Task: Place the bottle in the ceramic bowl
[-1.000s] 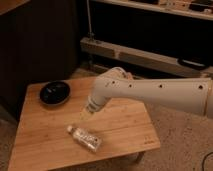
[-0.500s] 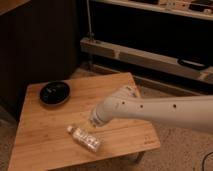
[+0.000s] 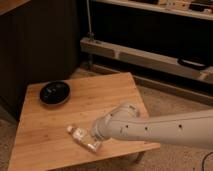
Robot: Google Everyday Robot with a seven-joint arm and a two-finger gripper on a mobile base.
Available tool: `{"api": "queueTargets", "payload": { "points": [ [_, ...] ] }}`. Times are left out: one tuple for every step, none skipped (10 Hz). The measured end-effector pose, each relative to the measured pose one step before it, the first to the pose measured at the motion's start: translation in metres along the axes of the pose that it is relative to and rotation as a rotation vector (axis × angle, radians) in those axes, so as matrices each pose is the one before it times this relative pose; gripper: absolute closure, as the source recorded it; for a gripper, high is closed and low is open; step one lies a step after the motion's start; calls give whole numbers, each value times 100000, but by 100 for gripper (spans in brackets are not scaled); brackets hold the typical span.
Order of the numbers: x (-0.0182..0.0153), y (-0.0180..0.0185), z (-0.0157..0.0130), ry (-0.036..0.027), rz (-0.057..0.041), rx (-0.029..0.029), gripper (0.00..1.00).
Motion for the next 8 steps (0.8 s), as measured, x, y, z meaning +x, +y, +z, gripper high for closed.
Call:
{"api": "queueTargets", "payload": {
  "points": [
    [387, 222, 1050, 646, -1336, 196, 35],
    [524, 115, 1304, 1405, -1309, 243, 35],
    [288, 89, 1080, 1716, -1043, 731, 35],
    [447, -28, 872, 3053, -581, 1765, 35],
    [254, 147, 753, 3463, -715, 1660, 35],
    [167, 179, 547, 2620, -368, 1517, 35],
    [436, -16, 418, 2056, 434, 1398, 35],
    [549, 81, 437, 1850, 742, 1168, 35]
  ]
}}
